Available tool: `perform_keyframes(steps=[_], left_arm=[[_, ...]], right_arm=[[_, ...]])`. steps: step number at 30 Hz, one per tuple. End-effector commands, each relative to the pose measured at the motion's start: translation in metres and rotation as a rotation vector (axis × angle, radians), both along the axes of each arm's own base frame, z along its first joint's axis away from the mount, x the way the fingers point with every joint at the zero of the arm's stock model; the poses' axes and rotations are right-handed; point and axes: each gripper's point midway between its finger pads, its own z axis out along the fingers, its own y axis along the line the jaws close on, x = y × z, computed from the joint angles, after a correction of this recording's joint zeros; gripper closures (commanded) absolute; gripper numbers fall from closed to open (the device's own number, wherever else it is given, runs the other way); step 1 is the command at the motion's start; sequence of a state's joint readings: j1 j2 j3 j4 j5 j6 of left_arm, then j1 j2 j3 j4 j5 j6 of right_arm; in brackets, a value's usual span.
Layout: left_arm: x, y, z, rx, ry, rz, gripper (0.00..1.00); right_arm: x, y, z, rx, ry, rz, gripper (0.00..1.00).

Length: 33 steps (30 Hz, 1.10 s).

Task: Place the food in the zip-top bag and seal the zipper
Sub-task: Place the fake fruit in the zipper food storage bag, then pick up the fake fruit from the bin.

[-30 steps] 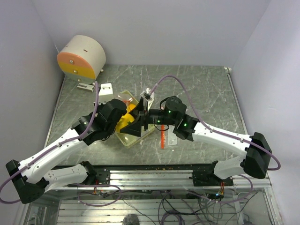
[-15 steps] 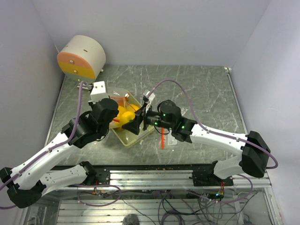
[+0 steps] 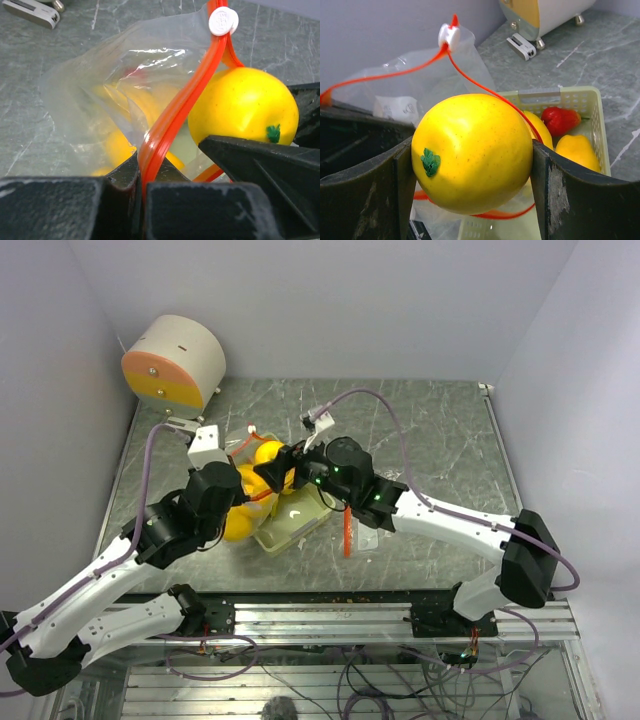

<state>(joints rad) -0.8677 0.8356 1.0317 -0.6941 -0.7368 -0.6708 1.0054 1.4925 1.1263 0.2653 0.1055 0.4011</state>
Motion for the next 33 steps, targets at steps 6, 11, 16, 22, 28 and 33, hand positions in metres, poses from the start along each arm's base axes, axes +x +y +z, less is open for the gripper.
perform_keyframes(steps=[6,11,16,22,28,33], left_arm=[[0.001,-0.008,-0.004,-0.094,-0.026,-0.001,0.93],[0.002,-0.004,-0.008,-0.092,-0.028,0.023,0.93],[0.003,0.006,-0.012,-0.056,-0.018,0.075,0.93],[-0.001,0.028,0.004,-0.053,-0.049,0.164,0.93],[-0.019,0.079,0.046,-0.067,-0.151,0.301,0.93],[-0.037,0.115,0.070,-0.094,-0.222,0.370,0.93]], right_arm=[[-0.004,0.017,0.003,0.003,0.016,0.063,0.01],[-0.011,0.007,0.014,0.021,-0.009,0.064,0.00],[-0.023,-0.016,0.040,0.055,-0.063,0.059,0.00],[-0.016,-0.068,0.052,0.067,-0.096,-0.123,0.00],[0.015,-0.079,-0.006,-0.125,0.057,-0.284,0.02],[0.033,-0.056,-0.044,-0.230,0.137,-0.276,0.07]])
